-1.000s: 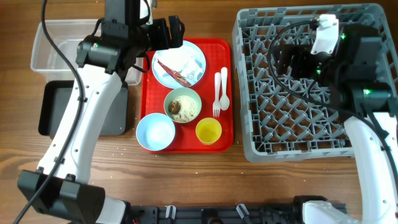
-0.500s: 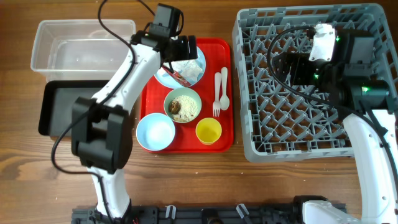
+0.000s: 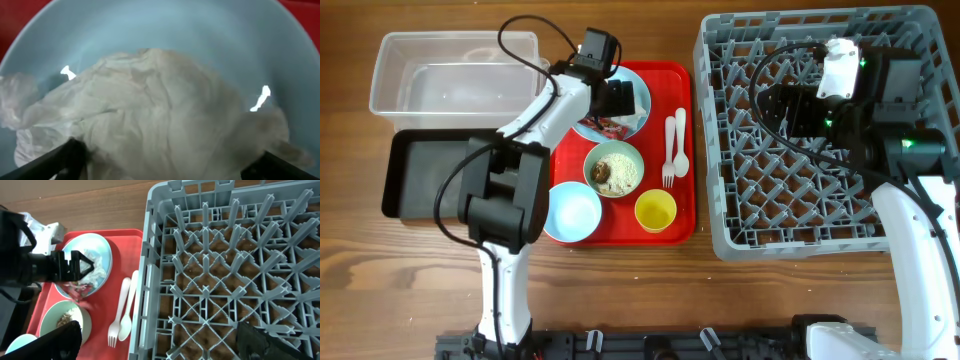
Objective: Sort waste into correct bins and load items into the dishwasher rack
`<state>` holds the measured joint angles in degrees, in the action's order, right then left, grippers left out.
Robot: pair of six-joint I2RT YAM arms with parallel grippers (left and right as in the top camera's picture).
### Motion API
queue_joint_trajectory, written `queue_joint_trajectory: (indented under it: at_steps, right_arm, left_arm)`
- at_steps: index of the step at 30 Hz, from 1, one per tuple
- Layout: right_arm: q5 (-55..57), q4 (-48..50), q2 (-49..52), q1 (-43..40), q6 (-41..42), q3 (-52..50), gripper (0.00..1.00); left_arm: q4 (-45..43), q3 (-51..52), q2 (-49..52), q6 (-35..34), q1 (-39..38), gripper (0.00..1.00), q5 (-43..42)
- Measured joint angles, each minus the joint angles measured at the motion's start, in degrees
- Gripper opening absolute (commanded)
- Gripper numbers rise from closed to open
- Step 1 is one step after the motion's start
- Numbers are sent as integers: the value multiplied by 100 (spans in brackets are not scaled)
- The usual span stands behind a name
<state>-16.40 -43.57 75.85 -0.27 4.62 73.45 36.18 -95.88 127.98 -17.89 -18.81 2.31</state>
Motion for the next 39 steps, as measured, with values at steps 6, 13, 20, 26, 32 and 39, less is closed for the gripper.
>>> queue_joint_trajectory:
  at_steps: [6, 13, 20, 26, 32, 39]
  right_arm:
    - [2, -13, 125, 0, 2, 0, 100]
    - [17, -15, 262, 0, 0, 0, 100]
    - [17, -15, 262, 0, 2, 0, 100]
    - [17, -15, 262, 0, 2, 0, 100]
    - [17, -13, 262, 0, 2, 0, 100]
    - [20, -17, 262, 0, 2, 0, 100]
  left_arm:
    - [-7, -42, 50, -57, 22, 6, 129]
    - [0, -42, 61, -46, 15, 4, 122]
    - [4, -42, -339, -46, 35, 4, 76]
    - [170, -87, -1899, -46, 691, 4, 20]
    - [549, -210, -2455, -76, 1812, 31, 24]
    - [514, -15, -1626, -85, 2304, 100, 42]
